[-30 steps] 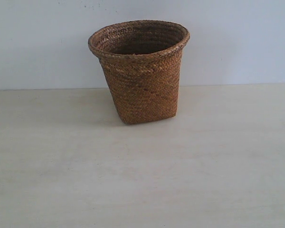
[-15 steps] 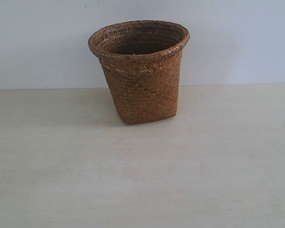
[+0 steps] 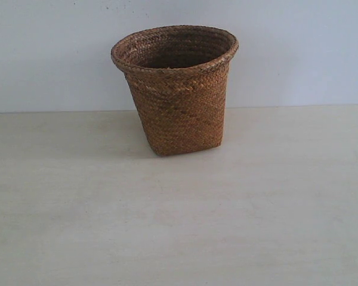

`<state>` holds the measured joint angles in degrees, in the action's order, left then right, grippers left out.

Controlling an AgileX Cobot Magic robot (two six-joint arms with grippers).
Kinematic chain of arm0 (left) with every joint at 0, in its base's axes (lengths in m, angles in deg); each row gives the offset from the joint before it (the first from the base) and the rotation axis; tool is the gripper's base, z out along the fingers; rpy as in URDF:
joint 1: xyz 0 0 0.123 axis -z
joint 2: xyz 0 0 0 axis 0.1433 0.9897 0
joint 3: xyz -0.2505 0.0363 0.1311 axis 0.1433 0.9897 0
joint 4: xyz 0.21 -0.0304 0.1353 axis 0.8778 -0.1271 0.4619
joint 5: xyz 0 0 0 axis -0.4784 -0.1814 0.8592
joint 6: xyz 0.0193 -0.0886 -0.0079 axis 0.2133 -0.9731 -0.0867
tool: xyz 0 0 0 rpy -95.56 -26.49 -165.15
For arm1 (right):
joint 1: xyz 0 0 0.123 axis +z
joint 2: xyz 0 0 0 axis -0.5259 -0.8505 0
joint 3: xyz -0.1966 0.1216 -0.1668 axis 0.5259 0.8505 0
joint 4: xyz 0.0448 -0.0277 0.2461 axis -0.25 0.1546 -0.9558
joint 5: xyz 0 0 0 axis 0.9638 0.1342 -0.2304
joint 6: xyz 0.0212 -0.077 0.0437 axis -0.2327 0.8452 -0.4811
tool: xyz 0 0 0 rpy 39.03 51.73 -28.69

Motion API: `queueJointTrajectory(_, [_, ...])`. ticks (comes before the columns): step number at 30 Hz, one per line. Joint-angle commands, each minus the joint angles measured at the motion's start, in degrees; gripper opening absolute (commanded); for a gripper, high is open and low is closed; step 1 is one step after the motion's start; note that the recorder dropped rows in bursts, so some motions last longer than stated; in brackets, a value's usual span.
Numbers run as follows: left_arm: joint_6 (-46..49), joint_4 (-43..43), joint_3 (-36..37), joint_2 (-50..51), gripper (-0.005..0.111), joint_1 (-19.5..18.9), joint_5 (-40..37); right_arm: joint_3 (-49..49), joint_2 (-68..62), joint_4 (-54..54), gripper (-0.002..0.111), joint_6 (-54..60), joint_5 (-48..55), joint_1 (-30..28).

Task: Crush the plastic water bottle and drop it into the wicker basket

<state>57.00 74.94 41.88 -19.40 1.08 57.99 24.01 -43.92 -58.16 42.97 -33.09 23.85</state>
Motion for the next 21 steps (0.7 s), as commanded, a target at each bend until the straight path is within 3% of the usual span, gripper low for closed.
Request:
queueJointTrajectory(1, [0.0,-0.3,0.2,-0.2,0.004,-0.2,0.4,0.3,0.3,6.1,0.0,-6.7,2.1,-0.1])
queueJointTrajectory(21, [0.0,-0.3,0.2,-0.2,0.004,-0.2,0.2,0.3,0.3,6.5,0.0,-0.7,3.6,-0.1])
